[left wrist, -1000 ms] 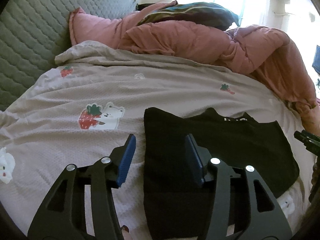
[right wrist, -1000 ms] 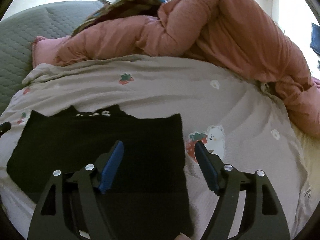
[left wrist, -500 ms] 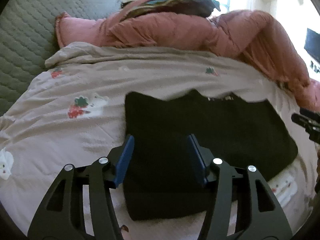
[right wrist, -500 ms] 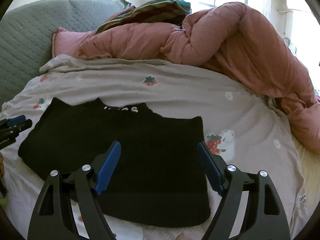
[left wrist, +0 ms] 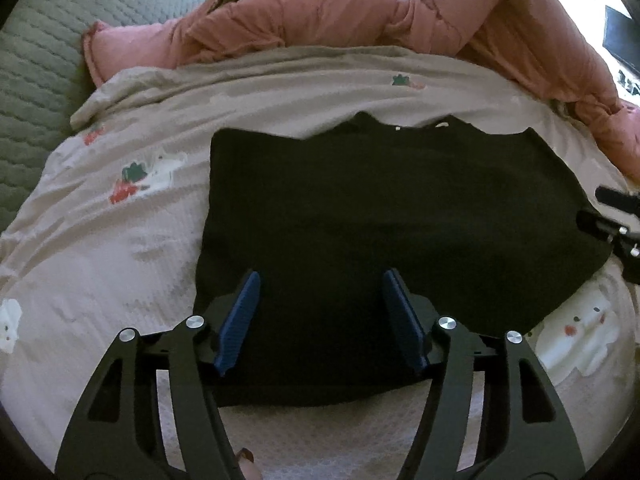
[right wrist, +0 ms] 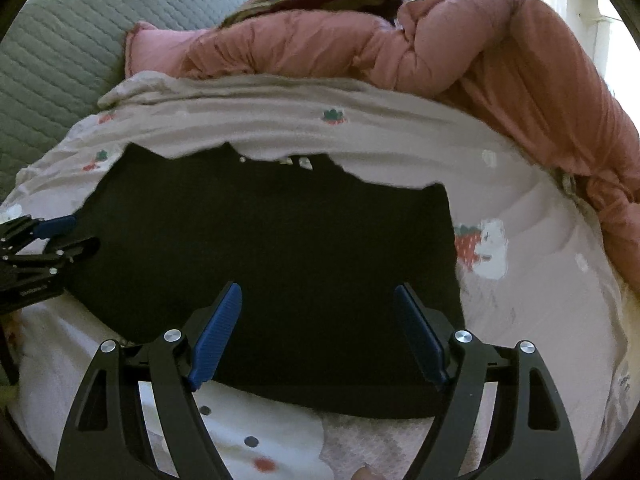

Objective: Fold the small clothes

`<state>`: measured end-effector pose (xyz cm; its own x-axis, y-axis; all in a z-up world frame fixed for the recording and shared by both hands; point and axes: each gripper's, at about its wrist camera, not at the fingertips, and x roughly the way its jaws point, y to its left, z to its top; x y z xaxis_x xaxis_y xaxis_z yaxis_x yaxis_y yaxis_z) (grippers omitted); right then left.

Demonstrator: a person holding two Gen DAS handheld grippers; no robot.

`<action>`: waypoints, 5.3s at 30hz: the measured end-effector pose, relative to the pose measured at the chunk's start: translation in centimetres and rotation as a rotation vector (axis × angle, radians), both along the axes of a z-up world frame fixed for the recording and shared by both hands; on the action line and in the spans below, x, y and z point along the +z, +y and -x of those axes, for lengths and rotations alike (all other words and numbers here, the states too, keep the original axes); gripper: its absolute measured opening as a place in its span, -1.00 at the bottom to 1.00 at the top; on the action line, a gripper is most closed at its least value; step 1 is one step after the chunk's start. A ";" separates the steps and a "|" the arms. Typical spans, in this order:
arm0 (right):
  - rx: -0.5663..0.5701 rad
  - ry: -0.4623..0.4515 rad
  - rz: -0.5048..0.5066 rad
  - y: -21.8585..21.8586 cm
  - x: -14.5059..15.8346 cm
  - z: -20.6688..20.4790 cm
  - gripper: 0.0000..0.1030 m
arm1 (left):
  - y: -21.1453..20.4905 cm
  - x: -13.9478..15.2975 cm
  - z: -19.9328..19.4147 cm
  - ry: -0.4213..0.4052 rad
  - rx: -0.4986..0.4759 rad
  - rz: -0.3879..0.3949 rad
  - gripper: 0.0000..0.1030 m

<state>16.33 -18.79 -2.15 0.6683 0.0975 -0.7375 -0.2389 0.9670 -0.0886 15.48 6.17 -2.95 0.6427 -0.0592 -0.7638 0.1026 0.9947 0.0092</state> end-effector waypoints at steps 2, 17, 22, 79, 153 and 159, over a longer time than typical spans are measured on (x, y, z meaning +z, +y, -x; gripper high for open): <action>-0.025 0.037 0.004 -0.7 -1.2 -0.4 0.54 | 0.4 -0.2 0.0 0.009 0.006 0.025 0.14; -0.091 0.084 -0.074 -3.8 -2.8 0.4 0.65 | 0.8 -0.5 0.6 0.024 0.008 0.046 0.18; -0.118 0.099 -0.092 -4.8 -3.1 0.8 0.65 | 0.9 -0.5 0.9 0.028 0.008 0.045 0.18; 0.047 -0.047 -0.048 2.4 4.3 7.7 0.81 | 2.5 4.5 7.9 -0.019 0.026 0.140 0.60; 0.365 -0.080 0.273 21.8 -4.1 0.1 0.91 | 10.1 1.5 -9.6 0.060 0.298 0.071 0.81; 0.357 -0.145 0.270 21.7 -3.6 0.4 0.88 | 10.4 0.7 -10.4 0.071 0.268 0.031 0.81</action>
